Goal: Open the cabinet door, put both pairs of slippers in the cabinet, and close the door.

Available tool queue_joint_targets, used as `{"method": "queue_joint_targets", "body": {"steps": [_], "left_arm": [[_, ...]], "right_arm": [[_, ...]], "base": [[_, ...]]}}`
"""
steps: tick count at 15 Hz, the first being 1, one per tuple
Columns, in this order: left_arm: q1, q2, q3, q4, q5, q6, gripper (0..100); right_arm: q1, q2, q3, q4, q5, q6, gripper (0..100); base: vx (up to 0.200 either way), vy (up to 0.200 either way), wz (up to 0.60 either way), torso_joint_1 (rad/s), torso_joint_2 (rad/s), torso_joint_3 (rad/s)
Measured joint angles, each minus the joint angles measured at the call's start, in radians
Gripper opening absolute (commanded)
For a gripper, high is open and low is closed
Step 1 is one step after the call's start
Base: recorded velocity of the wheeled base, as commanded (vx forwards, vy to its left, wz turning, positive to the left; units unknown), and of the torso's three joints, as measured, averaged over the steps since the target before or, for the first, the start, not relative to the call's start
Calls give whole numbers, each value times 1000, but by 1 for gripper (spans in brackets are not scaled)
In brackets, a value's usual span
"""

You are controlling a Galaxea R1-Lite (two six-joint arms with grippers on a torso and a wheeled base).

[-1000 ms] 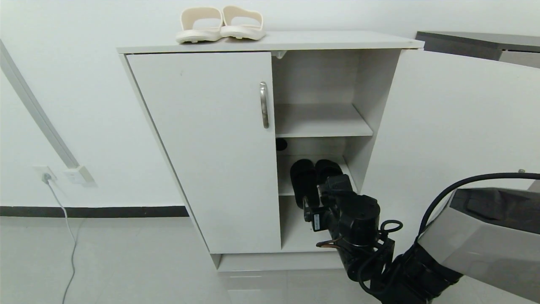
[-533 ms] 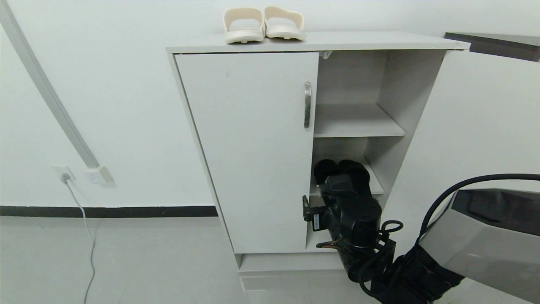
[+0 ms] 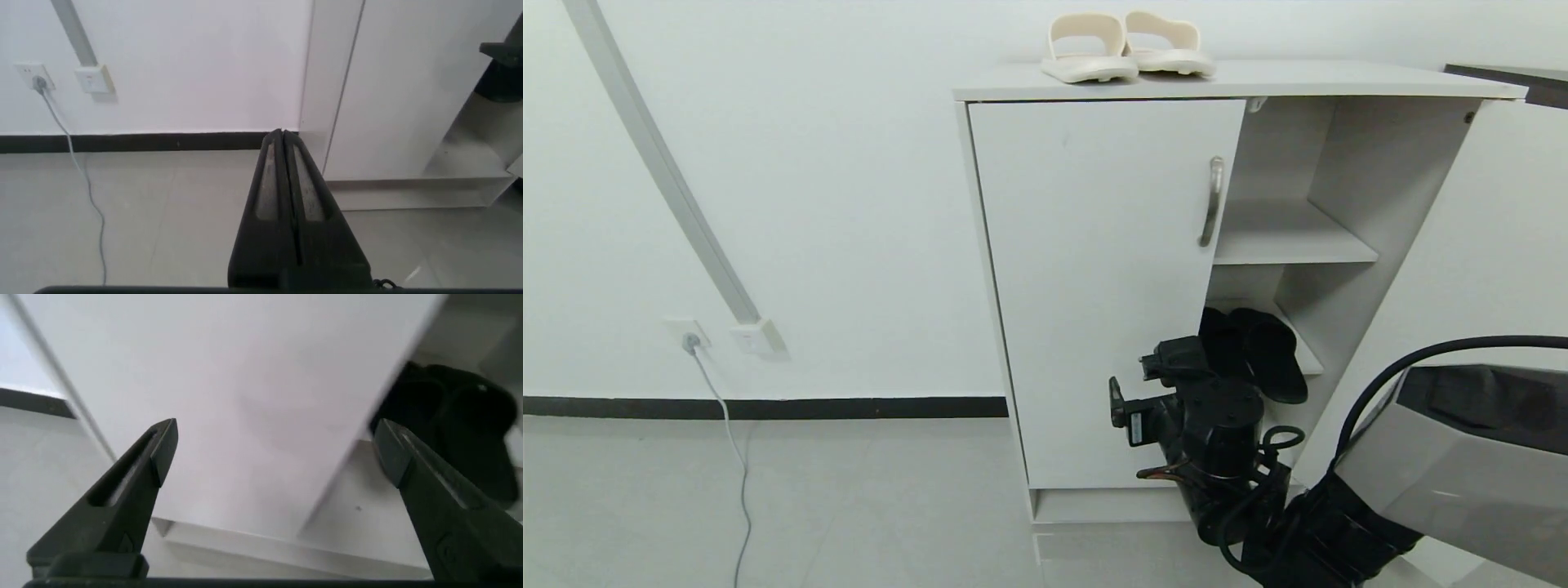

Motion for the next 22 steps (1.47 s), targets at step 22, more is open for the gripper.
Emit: {"method": "queue_joint_targets", "body": {"steps": [22], "left_arm": [[0, 0, 0, -1, 0, -1, 0]], "right_arm": [[-21, 21, 95, -166, 118, -95, 100]], "base": [[0, 0, 0, 8, -118, -110]]}}
